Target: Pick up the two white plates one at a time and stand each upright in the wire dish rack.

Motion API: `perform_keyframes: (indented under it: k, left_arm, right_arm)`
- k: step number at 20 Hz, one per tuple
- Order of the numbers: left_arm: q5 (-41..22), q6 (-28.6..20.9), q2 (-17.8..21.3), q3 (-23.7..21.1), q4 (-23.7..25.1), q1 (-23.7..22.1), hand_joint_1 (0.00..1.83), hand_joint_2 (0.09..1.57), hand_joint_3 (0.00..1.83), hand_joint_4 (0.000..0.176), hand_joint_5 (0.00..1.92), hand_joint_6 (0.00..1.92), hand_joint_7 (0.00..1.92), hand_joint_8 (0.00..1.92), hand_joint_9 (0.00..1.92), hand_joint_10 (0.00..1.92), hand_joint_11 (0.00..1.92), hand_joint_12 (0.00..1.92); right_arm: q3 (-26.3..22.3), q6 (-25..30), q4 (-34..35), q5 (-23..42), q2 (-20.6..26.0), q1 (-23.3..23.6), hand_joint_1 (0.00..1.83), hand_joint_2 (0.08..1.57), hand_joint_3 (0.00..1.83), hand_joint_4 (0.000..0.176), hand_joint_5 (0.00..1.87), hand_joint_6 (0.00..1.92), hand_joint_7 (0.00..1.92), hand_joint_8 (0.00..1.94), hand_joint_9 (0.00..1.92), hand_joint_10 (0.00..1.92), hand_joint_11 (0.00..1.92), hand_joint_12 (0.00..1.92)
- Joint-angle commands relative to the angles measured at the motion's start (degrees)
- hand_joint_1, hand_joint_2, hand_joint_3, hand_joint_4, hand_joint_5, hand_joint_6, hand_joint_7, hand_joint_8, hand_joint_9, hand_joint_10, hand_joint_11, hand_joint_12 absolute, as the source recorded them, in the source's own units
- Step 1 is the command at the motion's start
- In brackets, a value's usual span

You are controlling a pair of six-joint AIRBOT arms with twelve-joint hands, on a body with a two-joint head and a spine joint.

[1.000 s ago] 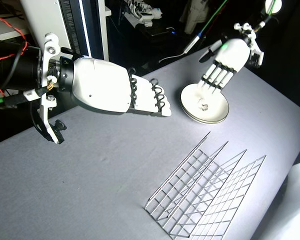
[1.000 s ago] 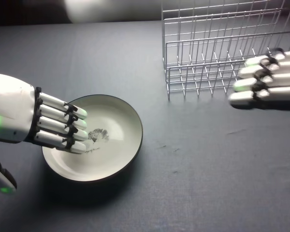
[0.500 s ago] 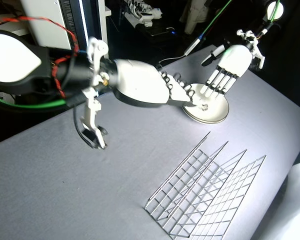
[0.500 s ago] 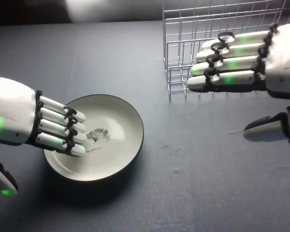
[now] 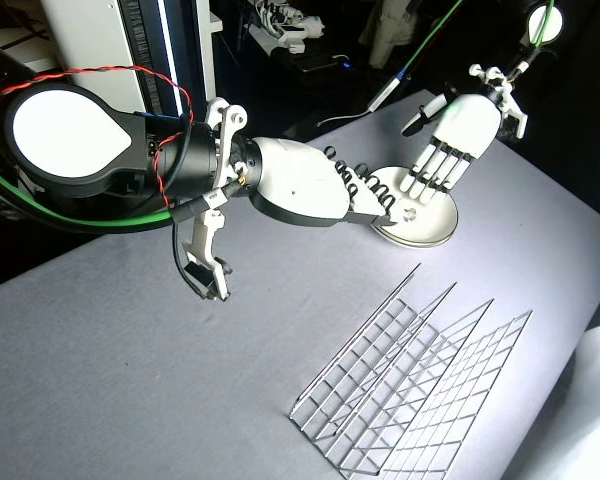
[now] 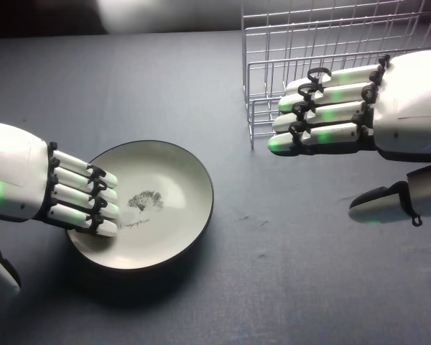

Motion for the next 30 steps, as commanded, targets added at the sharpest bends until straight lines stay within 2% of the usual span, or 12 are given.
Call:
perform_keyframes:
  k: [1, 4, 5, 9, 12, 17, 19, 22, 25, 28, 30]
  left_arm:
    - [-0.7, -0.2, 0.5, 0.1, -3.1, 0.1, 0.00, 1.14, 0.01, 0.000, 0.00, 0.00, 0.00, 0.00, 0.00, 0.00, 0.00, 0.00]
    - [0.0, -0.2, 0.3, 0.4, -2.8, 0.9, 0.00, 1.13, 0.00, 0.000, 0.00, 0.00, 0.00, 0.00, 0.00, 0.00, 0.00, 0.00]
    - [0.5, -0.2, 0.2, 0.5, -2.5, 1.3, 0.00, 1.13, 0.00, 0.000, 0.00, 0.00, 0.00, 0.00, 0.00, 0.00, 0.00, 0.00]
    - [2.0, 0.8, -0.1, 0.1, -1.4, 2.9, 0.00, 1.15, 0.01, 0.000, 0.00, 0.00, 0.00, 0.00, 0.00, 0.00, 0.00, 0.00]
    - [2.4, 1.2, -0.6, 0.1, -1.5, 3.8, 0.00, 1.15, 0.01, 0.000, 0.00, 0.00, 0.00, 0.00, 0.00, 0.00, 0.00, 0.00]
    - [2.8, 2.8, -2.3, 0.1, -5.2, 4.7, 0.00, 1.14, 0.00, 0.000, 0.00, 0.00, 0.00, 0.00, 0.00, 0.00, 0.00, 0.00]
    - [2.8, 3.1, -3.2, 0.0, -5.5, 4.7, 0.00, 1.15, 0.01, 0.000, 0.00, 0.00, 0.00, 0.00, 0.00, 0.00, 0.00, 0.00]
    - [3.4, 3.1, -4.5, -0.8, -6.9, 4.6, 0.00, 1.14, 0.00, 0.000, 0.00, 0.00, 0.00, 0.00, 0.00, 0.00, 0.00, 0.00]
    - [4.0, 3.1, -5.6, -1.7, -7.8, 4.0, 0.00, 1.13, 0.00, 0.000, 0.00, 0.00, 0.00, 0.00, 0.00, 0.00, 0.00, 0.00]
    - [4.4, 3.1, -4.6, -3.2, -7.6, 3.7, 0.00, 1.13, 0.00, 0.000, 0.00, 0.00, 0.00, 0.00, 0.00, 0.00, 0.00, 0.00]
    - [4.3, 3.1, -2.2, -4.8, -7.3, 2.6, 0.00, 1.13, 0.00, 0.000, 0.00, 0.00, 0.00, 0.00, 0.00, 0.00, 0.00, 0.00]
  right_arm:
    - [-0.1, -0.3, 2.8, 3.7, 0.0, 0.2, 0.17, 1.30, 0.00, 0.000, 0.09, 0.00, 0.06, 0.00, 0.00, 0.00, 0.00, 0.00]
    - [0.0, -0.5, 2.8, 3.6, 0.0, 0.3, 0.20, 1.29, 0.00, 0.000, 0.11, 0.01, 0.08, 0.01, 0.02, 0.01, 0.00, 0.00]
    - [0.1, -0.5, 2.8, 3.4, -0.2, 0.3, 0.14, 1.30, 0.00, 0.000, 0.08, 0.00, 0.05, 0.00, 0.00, 0.00, 0.00, 0.00]
    - [0.1, -6.9, 2.8, 2.4, -0.6, 0.5, 0.19, 1.30, 0.00, 0.000, 0.10, 0.01, 0.06, 0.00, 0.00, 0.00, 0.00, 0.00]
    - [0.1, -7.2, 2.8, 2.7, -0.7, 1.0, 0.19, 1.30, 0.00, 0.000, 0.10, 0.01, 0.06, 0.00, 0.00, 0.00, 0.00, 0.00]
    - [0.1, -7.7, 2.8, 4.6, -0.7, 1.0, 0.20, 1.29, 0.00, 0.000, 0.09, 0.00, 0.06, 0.00, 0.00, 0.00, 0.00, 0.00]
    - [0.1, -7.7, 2.8, 5.4, -0.7, 1.0, 0.13, 1.25, 0.00, 0.000, 0.08, 0.00, 0.05, 0.00, 0.00, 0.00, 0.00, 0.00]
    - [0.0, -7.6, 6.3, 5.9, -0.7, 1.0, 0.14, 1.21, 0.00, 0.000, 0.07, 0.00, 0.04, 0.00, 0.00, 0.00, 0.00, 0.00]
    - [0.2, -7.9, 11.7, 7.2, -1.3, 0.5, 0.06, 1.19, 0.00, 0.000, 0.10, 0.01, 0.07, 0.01, 0.01, 0.00, 0.00, 0.00]
    - [0.2, -8.7, 12.7, 9.2, -2.0, -0.6, 0.07, 1.18, 0.00, 0.000, 0.12, 0.01, 0.08, 0.01, 0.02, 0.01, 0.01, 0.00]
    - [0.3, -9.3, 13.1, 9.6, -2.3, -1.6, 0.06, 1.18, 0.00, 0.000, 0.11, 0.00, 0.07, 0.00, 0.01, 0.00, 0.00, 0.00]
